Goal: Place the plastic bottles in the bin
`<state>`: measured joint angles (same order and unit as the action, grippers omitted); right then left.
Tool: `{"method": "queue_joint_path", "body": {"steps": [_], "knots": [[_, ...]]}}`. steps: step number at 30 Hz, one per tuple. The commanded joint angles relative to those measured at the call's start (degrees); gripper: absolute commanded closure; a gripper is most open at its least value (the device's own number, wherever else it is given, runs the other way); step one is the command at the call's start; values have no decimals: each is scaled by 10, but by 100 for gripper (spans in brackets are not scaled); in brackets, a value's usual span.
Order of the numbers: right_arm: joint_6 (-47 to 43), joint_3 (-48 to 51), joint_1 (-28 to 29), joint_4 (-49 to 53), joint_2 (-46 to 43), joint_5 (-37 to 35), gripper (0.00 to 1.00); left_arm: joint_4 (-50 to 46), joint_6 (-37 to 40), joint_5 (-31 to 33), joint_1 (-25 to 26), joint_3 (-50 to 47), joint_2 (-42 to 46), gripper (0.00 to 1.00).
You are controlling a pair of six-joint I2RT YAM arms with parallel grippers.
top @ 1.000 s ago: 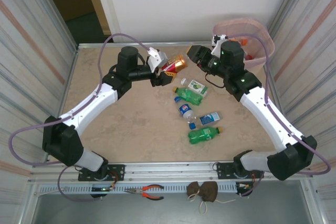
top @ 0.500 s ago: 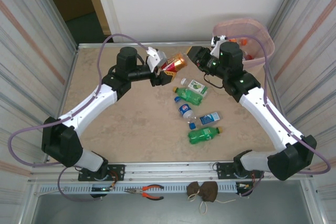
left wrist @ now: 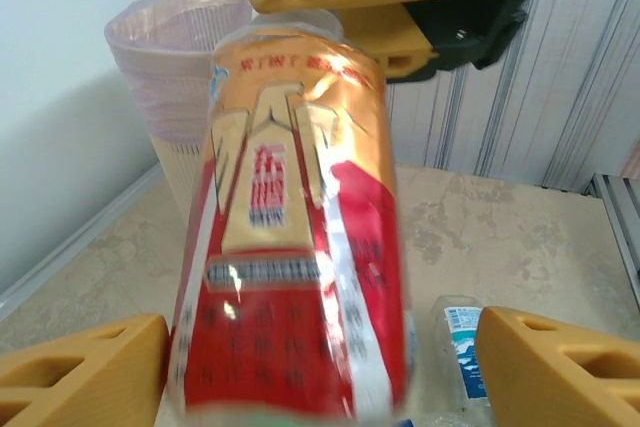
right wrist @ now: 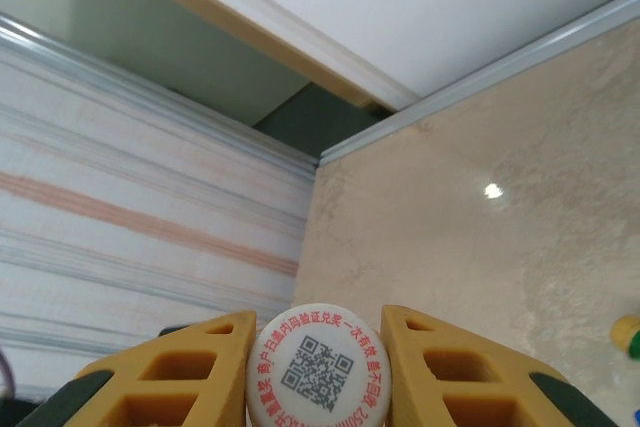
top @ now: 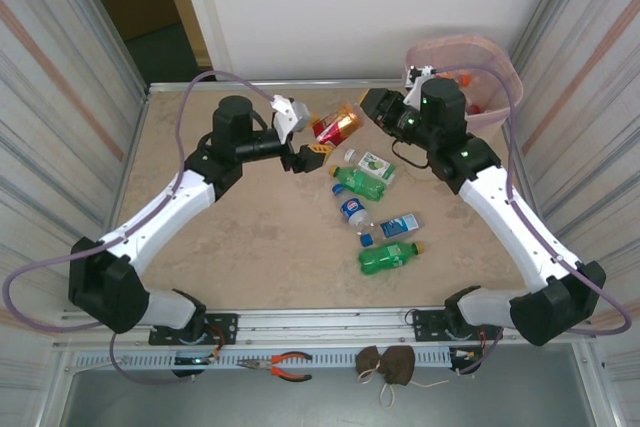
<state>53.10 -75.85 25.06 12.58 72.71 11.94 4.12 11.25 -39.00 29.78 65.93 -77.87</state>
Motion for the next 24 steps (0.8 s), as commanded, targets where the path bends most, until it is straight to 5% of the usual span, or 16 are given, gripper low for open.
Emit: {"method": "queue_joint_path", "body": {"steps": [1, 17, 24], "knots": [[-43, -35, -31, 23, -26, -27, 71, 12, -8, -15, 4, -16, 39, 20], [-140, -128, -231, 51, -10, -50, 72, 9, -46, 15, 3, -42, 78, 19], [-344, -158, -263, 7, 46, -110, 73, 7, -51, 15, 4, -39, 77, 19]]}}
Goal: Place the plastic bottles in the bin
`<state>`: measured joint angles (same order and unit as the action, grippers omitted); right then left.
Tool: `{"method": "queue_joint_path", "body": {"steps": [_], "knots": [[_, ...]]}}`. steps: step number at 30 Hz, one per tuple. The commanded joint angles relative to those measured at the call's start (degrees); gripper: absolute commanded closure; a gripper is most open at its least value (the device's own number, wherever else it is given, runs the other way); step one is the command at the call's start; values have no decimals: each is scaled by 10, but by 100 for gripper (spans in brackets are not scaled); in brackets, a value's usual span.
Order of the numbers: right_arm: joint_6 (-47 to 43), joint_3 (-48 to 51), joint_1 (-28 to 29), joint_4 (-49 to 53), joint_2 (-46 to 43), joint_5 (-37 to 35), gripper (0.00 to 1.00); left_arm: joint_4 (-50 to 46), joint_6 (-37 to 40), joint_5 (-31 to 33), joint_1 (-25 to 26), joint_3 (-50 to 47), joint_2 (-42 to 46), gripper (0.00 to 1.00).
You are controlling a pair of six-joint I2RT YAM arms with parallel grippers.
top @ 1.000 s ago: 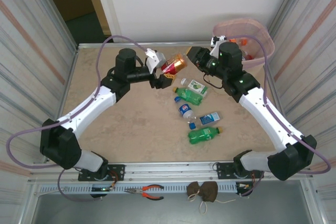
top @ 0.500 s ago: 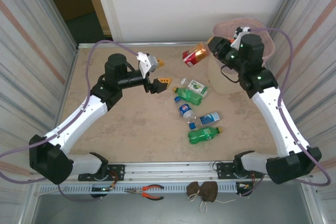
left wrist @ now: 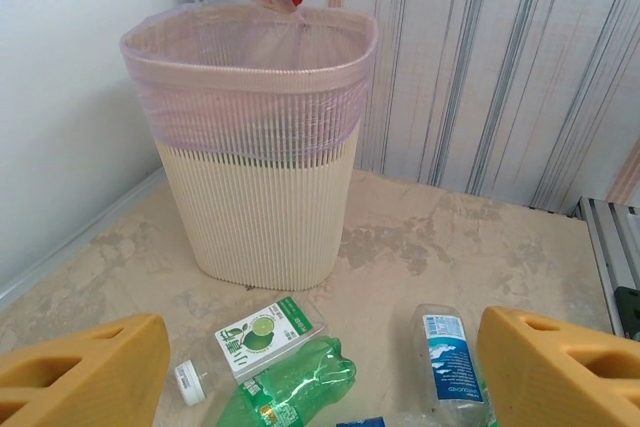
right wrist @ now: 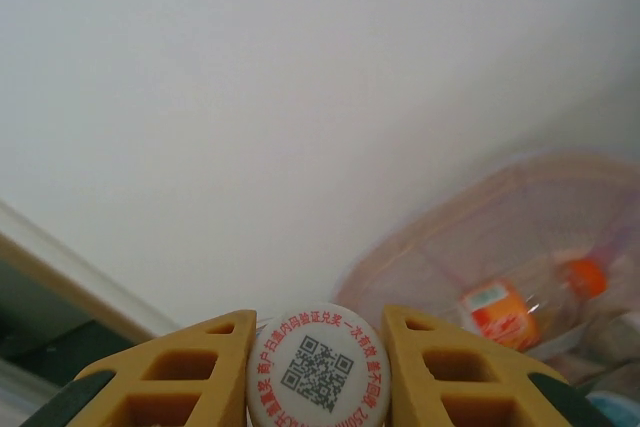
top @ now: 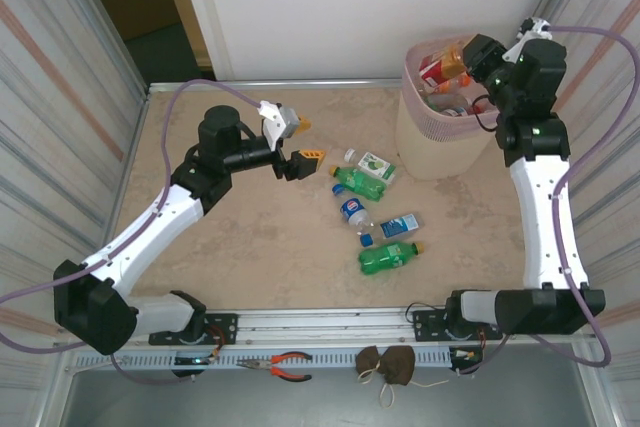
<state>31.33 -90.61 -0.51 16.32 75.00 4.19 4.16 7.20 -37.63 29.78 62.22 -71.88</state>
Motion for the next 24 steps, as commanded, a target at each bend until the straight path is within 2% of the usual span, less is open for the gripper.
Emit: {"method": "queue_joint_path", "body": {"steps": [1, 3, 6, 9, 13, 24], "knots": [[-172, -1, -13, -59, 28, -27, 72, 6, -11, -1, 4, -2, 16, 19], [-249, 20, -24, -112, 39, -2, 67, 4, -12, -1, 3, -1, 13, 19], [-348, 29, -48, -166, 73, 57, 72, -2, -10, -2, 4, 2, 10, 19], [-449, 38, -52, -208, 108, 85, 73, -11, -8, -2, 4, 5, 5, 19], [-552, 17, -56, -199, 165, 109, 72, -22, -7, -2, 3, 6, -2, 19], [-694, -8, -48, -204, 266, 104, 70, -41, -9, 2, 4, 14, -18, 19]]}}
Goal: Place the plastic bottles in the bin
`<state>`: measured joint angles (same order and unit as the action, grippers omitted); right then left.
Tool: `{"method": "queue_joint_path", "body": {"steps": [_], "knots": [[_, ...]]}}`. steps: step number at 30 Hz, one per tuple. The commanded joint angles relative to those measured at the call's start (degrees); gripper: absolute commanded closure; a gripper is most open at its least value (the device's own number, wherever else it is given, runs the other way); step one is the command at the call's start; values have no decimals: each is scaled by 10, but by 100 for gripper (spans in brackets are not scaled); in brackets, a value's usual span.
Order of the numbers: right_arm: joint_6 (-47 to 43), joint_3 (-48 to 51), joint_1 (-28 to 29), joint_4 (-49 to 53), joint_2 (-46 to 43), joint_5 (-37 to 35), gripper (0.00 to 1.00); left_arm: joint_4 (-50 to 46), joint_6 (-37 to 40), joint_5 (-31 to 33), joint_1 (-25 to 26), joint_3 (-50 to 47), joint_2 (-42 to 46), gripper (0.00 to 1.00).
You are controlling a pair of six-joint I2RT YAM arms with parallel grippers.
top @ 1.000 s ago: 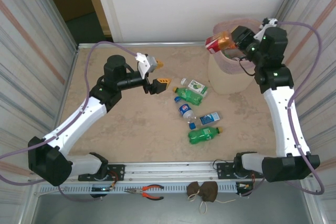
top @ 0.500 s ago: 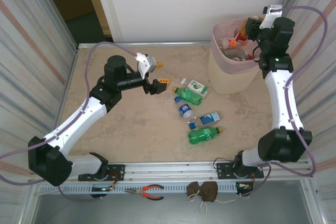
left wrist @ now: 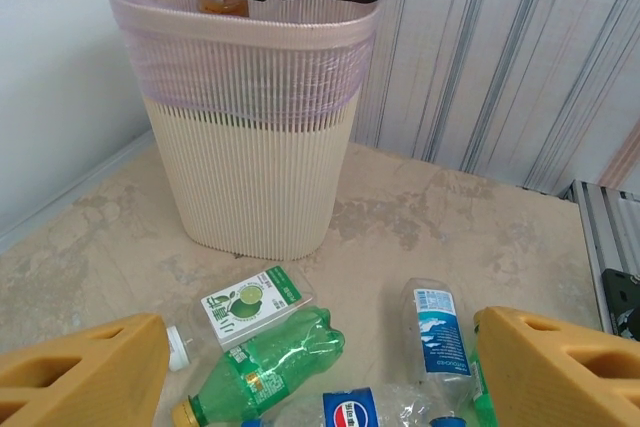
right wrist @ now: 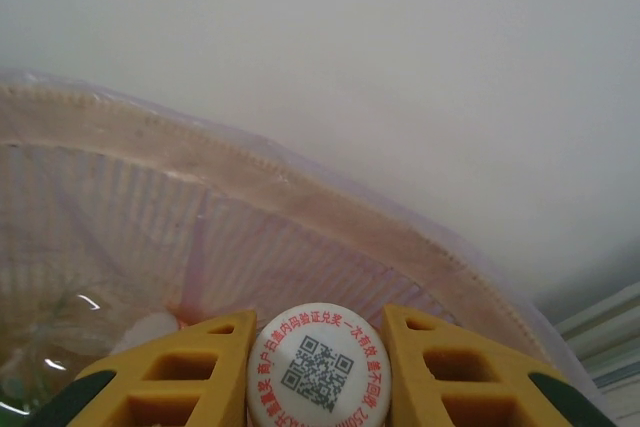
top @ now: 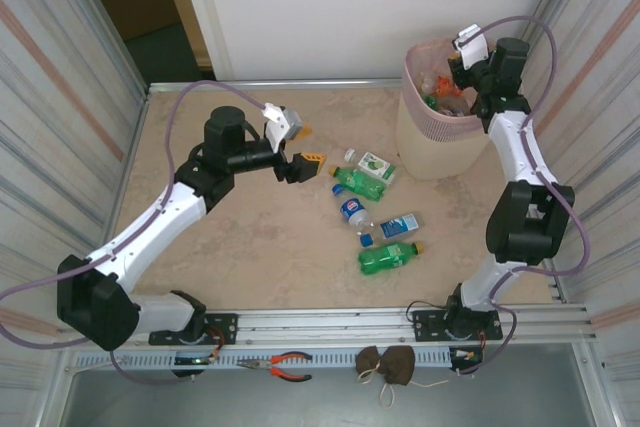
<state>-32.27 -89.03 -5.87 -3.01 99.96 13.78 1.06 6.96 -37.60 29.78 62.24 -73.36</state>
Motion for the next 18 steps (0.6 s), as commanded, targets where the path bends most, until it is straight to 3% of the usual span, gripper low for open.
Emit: {"method": "queue_joint_path", "body": {"steps": [1, 13, 18], "knots": [[-62, -27, 6, -10, 21, 8, 71, -10, -7, 2, 4, 15, -4, 19], [-148, -18, 1, -22, 56, 13, 70, -17, 0, 2, 3, 26, -19, 19], [-132, 27, -6, -28, 44, 8, 68, -12, -2, -1, 4, 22, -21, 19]]}}
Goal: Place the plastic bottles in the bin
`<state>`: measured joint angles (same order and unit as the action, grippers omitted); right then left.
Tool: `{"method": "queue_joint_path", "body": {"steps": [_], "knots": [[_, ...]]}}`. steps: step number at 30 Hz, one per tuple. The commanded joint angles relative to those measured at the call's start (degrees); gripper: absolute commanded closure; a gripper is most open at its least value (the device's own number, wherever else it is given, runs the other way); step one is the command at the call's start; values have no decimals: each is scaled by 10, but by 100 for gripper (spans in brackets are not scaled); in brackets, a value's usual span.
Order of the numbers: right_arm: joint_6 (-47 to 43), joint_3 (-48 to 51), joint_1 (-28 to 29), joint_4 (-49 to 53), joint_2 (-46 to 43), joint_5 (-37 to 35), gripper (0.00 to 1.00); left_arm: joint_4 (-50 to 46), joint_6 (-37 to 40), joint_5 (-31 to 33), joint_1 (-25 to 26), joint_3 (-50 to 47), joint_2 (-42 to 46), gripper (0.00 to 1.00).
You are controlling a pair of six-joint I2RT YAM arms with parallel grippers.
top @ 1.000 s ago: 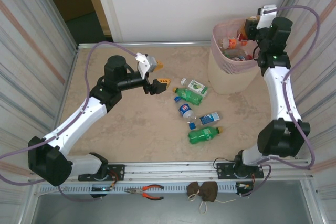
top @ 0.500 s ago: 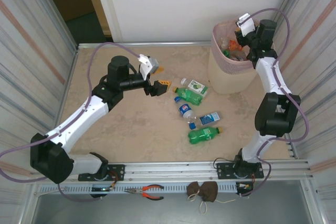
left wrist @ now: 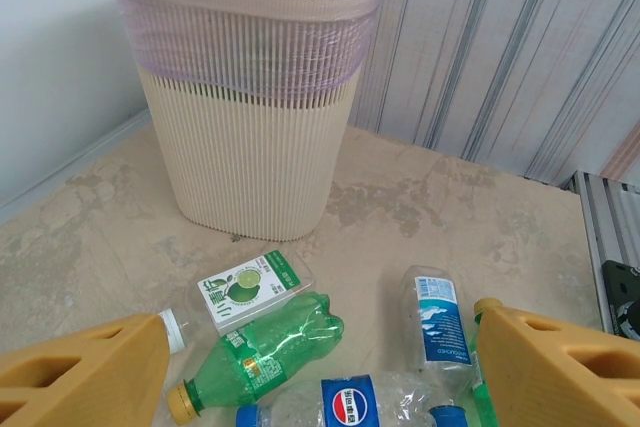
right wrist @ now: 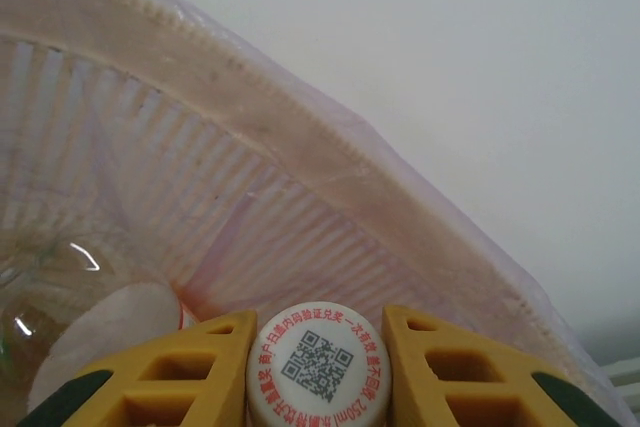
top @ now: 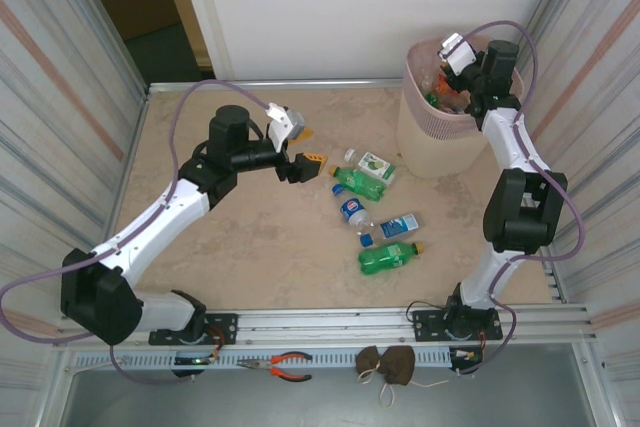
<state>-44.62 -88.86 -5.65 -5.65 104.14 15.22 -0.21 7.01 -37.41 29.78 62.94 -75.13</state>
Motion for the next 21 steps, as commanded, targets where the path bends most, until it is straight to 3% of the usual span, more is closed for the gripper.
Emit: {"method": "queue_joint_path", "body": {"steps": [1, 5, 9, 14, 21], "knots": [[-5, 33, -9, -1, 0, -8, 67, 1, -3, -4, 3, 14, -3, 19], [19, 74, -14, -6, -29, -14, 62, 2, -9, -11, 4, 15, -4, 19], [63, 84, -17, 11, -71, -19, 45, 6, -14, -14, 4, 13, 3, 19], [117, 75, -21, 40, -117, -15, 31, 10, -18, -14, 5, 10, 12, 19], [196, 22, -21, 109, -144, -9, 28, 11, -23, -15, 5, 7, 19, 19]]}}
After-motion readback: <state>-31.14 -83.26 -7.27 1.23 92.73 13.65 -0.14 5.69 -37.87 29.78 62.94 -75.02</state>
